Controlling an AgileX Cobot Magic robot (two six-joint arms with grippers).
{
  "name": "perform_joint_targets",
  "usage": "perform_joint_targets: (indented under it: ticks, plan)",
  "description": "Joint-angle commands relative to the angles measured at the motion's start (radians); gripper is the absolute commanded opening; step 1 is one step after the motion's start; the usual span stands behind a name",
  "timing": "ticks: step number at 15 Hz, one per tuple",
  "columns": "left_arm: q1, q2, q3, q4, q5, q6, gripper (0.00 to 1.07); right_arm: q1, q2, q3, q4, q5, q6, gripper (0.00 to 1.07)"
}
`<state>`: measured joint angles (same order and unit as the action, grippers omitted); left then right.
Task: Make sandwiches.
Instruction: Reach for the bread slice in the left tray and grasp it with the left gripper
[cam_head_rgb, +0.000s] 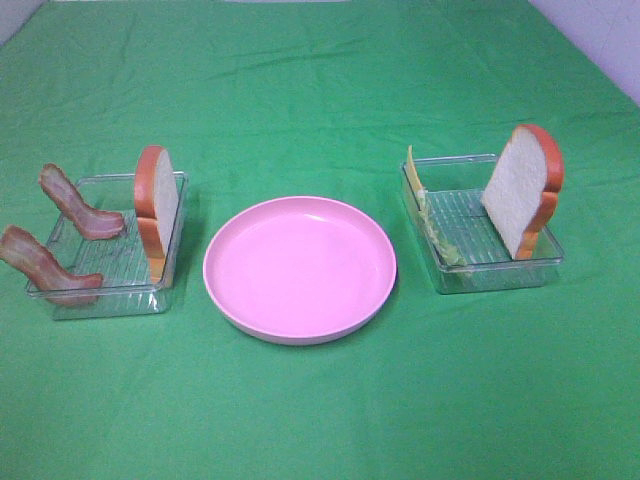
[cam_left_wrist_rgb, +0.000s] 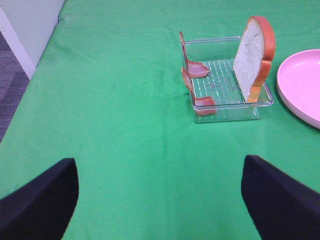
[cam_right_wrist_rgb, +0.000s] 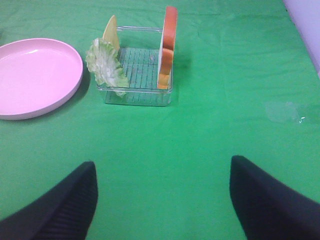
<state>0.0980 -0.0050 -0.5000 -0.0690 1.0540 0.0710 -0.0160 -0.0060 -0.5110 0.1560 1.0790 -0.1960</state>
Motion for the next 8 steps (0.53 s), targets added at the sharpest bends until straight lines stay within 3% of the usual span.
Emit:
perform_joint_targets:
  ticks: [1, 8]
  plan:
    - [-0.006, -0.019, -0.001, -0.010, -0.009, -0.001, 0.84, -0.006, -0.005, 0.004, -0.001, -0.008, -0.010, 0.70]
    - [-0.006, -0.019, -0.001, -0.010, -0.009, -0.001, 0.84, -0.006, -0.005, 0.004, -0.001, -0.008, -0.010, 0.70]
